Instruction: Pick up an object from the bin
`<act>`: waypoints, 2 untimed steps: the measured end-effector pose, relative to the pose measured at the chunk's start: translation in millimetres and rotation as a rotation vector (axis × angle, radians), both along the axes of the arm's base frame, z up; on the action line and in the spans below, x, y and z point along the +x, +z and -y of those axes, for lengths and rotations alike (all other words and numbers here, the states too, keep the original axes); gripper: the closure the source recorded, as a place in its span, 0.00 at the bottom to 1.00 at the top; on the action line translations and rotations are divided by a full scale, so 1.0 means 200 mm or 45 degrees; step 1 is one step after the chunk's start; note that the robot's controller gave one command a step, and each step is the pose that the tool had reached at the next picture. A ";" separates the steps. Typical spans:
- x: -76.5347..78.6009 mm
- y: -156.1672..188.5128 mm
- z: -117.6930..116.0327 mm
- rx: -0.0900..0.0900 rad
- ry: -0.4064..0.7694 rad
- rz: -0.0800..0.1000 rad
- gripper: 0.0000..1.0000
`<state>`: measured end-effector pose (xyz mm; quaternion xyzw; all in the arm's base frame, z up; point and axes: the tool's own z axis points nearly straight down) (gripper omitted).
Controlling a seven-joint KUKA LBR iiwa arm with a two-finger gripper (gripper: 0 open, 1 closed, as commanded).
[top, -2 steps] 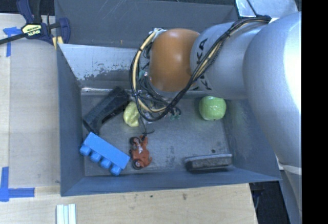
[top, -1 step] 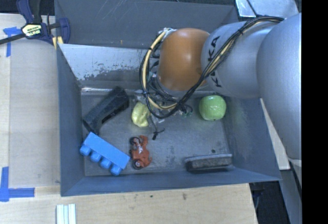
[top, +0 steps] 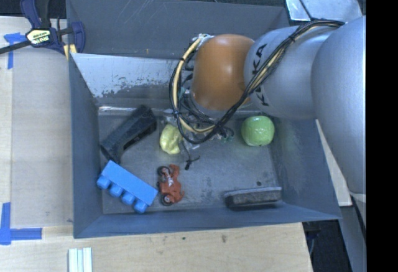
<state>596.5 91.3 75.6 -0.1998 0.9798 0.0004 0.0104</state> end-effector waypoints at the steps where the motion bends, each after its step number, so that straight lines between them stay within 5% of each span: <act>1: 0.14 0.00 0.20 0.001 0.178 0.017 1.00; 2: 0.14 0.00 0.20 0.001 0.176 0.017 1.00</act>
Offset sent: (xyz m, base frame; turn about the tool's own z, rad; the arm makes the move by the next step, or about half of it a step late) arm 0.0000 0.0000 0.0000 0.0000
